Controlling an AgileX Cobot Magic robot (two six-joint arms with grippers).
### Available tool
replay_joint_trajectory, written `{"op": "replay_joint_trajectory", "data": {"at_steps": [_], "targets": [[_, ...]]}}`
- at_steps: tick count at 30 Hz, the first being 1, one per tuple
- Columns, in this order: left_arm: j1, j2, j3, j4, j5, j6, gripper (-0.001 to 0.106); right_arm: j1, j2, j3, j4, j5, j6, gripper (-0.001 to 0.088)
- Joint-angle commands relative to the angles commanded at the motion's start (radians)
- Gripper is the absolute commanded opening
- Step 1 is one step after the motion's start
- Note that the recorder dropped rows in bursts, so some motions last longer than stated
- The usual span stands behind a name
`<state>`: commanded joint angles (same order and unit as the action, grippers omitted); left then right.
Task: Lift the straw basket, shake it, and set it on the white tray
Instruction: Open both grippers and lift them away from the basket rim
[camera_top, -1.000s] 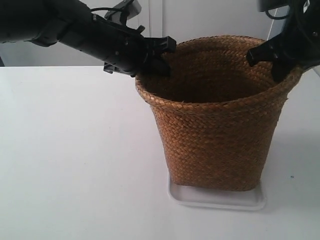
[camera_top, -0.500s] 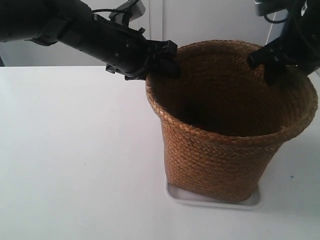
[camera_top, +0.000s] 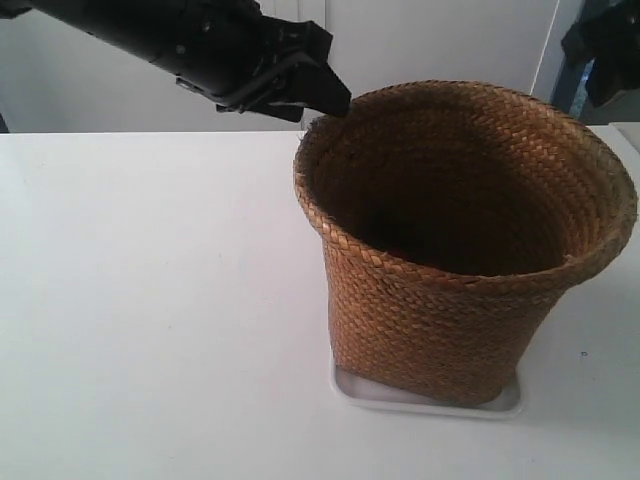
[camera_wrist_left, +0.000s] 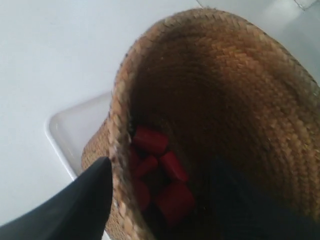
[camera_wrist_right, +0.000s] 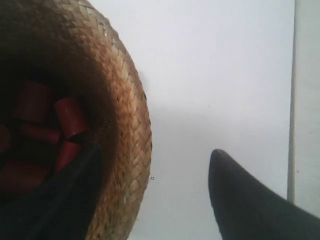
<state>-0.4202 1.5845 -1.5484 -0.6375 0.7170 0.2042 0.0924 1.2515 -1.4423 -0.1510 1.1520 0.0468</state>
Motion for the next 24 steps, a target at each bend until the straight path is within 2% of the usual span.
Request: {"op": "replay_joint_trajectory", "data": {"at_steps": [3,9,15,19,21,24], "targets": [[0.000,-0.044,0.000,0.060,0.060,-0.055,0.062,0.000,-0.055,0.000,0.049,0.000,0.000,0.0590],[0.000,-0.143,0.000,0.167,0.183,-0.071,0.062,0.000,-0.132,0.000,0.151,0.000,-0.047,0.0590],[0.000,-0.245,0.000,0.175,0.188,-0.078,0.060,0.000,-0.162,0.000,0.261,0.002,-0.097,0.0570],[0.000,-0.295,0.000,0.175,0.196,-0.078,0.048,0.000,-0.169,0.000,0.284,0.012,-0.121,0.0543],[0.000,-0.318,0.000,0.175,0.208,-0.078,0.038,0.000,-0.173,0.000,0.290,0.012,-0.121,0.0526],[0.000,-0.338,0.000,0.182,0.229,-0.078,0.025,0.000,-0.180,0.000,0.298,0.009,-0.121,0.0445]]}}
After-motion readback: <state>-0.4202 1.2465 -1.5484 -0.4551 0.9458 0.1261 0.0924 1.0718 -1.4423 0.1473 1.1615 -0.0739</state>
